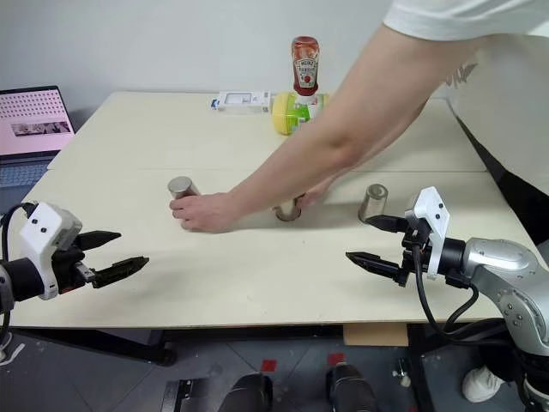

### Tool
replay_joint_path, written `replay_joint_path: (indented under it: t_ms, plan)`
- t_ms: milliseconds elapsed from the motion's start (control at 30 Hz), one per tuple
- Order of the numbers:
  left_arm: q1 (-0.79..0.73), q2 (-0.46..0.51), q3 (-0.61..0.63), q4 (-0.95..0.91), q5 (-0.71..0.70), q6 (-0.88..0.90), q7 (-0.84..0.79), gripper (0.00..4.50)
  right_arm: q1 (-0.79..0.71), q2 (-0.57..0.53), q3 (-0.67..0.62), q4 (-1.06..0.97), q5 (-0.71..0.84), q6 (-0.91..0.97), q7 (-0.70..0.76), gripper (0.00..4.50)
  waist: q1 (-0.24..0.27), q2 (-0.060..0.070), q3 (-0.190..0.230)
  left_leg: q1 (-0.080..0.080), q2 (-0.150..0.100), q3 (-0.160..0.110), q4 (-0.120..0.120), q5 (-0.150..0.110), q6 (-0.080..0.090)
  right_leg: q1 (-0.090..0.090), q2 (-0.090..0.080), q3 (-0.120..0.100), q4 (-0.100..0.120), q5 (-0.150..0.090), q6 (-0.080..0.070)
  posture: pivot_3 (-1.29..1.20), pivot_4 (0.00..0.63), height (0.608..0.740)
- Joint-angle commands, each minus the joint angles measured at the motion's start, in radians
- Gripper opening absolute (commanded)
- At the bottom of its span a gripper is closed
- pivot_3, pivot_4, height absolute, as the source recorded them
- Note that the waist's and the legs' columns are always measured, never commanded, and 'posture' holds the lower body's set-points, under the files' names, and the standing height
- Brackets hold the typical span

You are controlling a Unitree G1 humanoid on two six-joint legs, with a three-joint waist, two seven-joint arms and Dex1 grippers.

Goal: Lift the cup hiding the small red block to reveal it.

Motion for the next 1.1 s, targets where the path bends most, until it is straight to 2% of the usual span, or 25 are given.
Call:
replay_joint_path:
  t_ms: [33,200,467,633,767,900,1100]
  plan:
    - [-0.034,0.006,-0.013,-0.011,0.000,-0.018,-0.001,4.47,-0.010,0.009,-0.012,-0.031,0.011,-0.013,-0.011,4.50,0.000,0.000,0.000,0.000,0.000,0.000,0.000,0.000,0.000,0.000,0.000,0.000,0.000,0.000,0.000,0.00,0.150,0.740]
    - [-0.060,-0.003,-0.031,-0.025,-0.011,-0.021,-0.001,4.47,-0.012,0.029,-0.021,-0.048,0.030,0.005,-0.042,4.50,0.000,0.000,0.000,0.000,0.000,0.000,0.000,0.000,0.000,0.000,0.000,0.000,0.000,0.000,0.001,0.00,0.150,0.740]
    - [-0.155,-0.016,-0.061,-0.029,-0.103,0.041,-0.034,4.47,-0.068,0.069,-0.008,-0.048,0.051,0.047,-0.115,4.50,0.000,0.000,0.000,0.000,0.000,0.000,0.000,0.000,0.000,0.000,0.000,0.000,0.000,0.001,0.001,0.00,0.150,0.740]
    - [-0.235,-0.026,-0.158,-0.039,-0.078,0.036,0.001,4.47,-0.094,0.077,0.008,-0.048,0.056,0.072,-0.138,4.50,0.000,0.000,0.000,0.000,0.000,0.000,0.000,0.000,0.000,0.000,0.000,0.000,0.000,0.001,0.002,0.00,0.150,0.740]
    - [-0.409,-0.115,-0.341,0.019,-0.019,0.002,0.029,4.47,-0.127,0.082,0.033,-0.068,0.063,0.120,-0.175,4.50,0.005,0.000,0.000,-0.001,-0.001,-0.001,0.000,0.000,0.000,0.000,0.000,0.000,0.000,0.002,0.003,0.00,0.150,0.740]
    - [-0.549,-0.199,-0.455,0.138,0.058,-0.035,0.055,4.47,-0.133,0.086,0.033,-0.076,0.073,0.145,-0.190,4.50,0.003,0.000,0.000,-0.001,-0.001,-0.001,0.001,0.000,0.000,0.001,0.000,0.000,0.000,0.002,0.004,0.00,0.150,0.740]
    - [-0.767,-0.383,-0.591,0.404,0.175,-0.130,0.088,4.47,-0.121,0.088,0.031,-0.124,0.103,0.184,-0.225,4.50,0.004,0.000,0.000,-0.004,-0.001,-0.002,0.001,0.000,0.000,0.000,0.001,0.000,0.000,0.002,0.004,0.00,0.150,0.740]
